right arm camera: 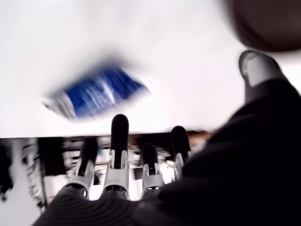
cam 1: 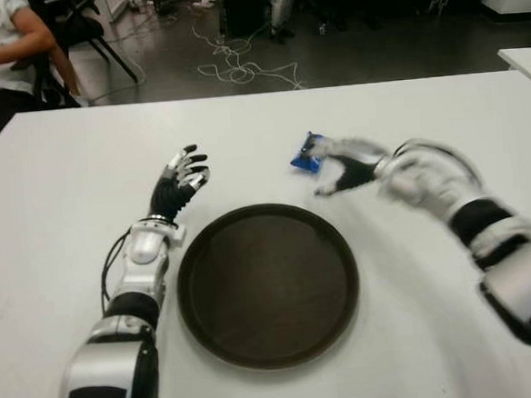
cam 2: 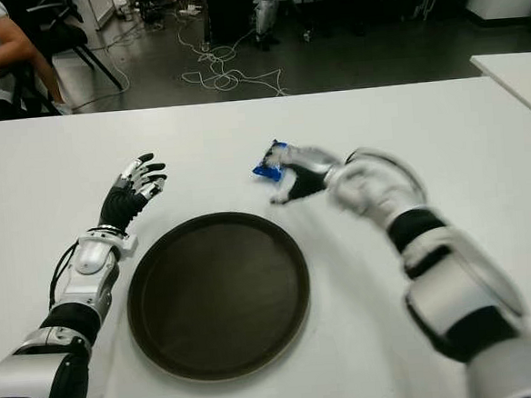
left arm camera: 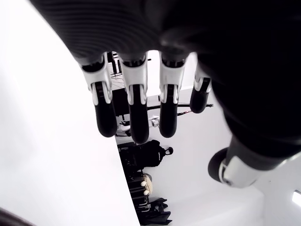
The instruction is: Pick up the Oreo
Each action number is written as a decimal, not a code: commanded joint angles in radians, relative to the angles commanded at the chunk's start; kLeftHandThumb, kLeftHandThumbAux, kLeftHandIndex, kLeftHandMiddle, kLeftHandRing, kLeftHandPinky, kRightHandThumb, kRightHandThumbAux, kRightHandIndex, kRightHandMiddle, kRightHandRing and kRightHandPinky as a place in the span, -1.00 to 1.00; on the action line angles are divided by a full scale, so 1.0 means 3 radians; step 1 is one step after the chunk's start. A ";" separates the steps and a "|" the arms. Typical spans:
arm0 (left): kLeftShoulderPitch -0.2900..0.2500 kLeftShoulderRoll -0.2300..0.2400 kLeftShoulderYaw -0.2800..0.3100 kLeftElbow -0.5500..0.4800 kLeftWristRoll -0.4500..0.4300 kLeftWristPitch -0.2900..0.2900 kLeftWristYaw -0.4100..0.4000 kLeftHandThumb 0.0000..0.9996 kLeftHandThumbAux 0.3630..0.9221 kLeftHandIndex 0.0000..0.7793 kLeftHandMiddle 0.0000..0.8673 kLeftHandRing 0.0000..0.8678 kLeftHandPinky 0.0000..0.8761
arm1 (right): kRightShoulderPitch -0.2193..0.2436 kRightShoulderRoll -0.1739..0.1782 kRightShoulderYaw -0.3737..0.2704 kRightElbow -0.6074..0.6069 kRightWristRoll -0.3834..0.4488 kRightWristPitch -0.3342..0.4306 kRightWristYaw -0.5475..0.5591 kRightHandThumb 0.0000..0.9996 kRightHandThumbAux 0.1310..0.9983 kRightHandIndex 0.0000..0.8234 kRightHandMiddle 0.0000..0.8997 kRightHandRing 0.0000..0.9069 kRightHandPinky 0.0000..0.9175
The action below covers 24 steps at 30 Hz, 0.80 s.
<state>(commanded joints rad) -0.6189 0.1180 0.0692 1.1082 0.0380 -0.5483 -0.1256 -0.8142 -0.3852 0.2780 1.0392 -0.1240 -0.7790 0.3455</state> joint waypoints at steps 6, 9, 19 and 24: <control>0.0001 0.0000 -0.0006 -0.0012 0.0003 0.0017 0.0013 -0.87 -0.05 -0.66 -0.48 -0.49 -0.45 | 0.0185 0.0143 -0.0579 0.0100 0.0660 0.0052 0.0121 -0.45 0.02 -0.57 -0.37 -0.32 -0.25; 0.0000 0.0001 -0.0011 -0.0014 0.0011 0.0010 0.0028 -0.87 -0.05 -0.65 -0.47 -0.48 -0.44 | 0.0317 0.0203 -0.0797 0.0300 0.0746 0.0027 -0.0110 -0.40 0.08 -0.53 -0.30 -0.23 -0.12; 0.0017 0.0018 -0.0021 -0.0003 0.0017 -0.0026 0.0057 -0.93 -0.13 -0.66 -0.50 -0.50 -0.47 | 0.0600 0.0396 -0.1077 0.0718 0.0616 0.0516 -0.0897 -0.28 0.23 -0.33 -0.10 0.01 0.11; 0.0017 0.0025 -0.0015 0.0012 -0.0005 -0.0038 0.0006 -0.93 -0.10 -0.66 -0.50 -0.49 -0.45 | 0.0293 0.0554 -0.1112 0.0715 0.0569 0.1109 -0.1189 0.16 0.33 -0.10 0.02 0.12 0.20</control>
<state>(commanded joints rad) -0.6137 0.1256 0.0647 1.1116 0.0367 -0.5598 -0.1239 -0.7264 -0.2190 -0.0557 1.2538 0.0467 -0.4462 -0.0113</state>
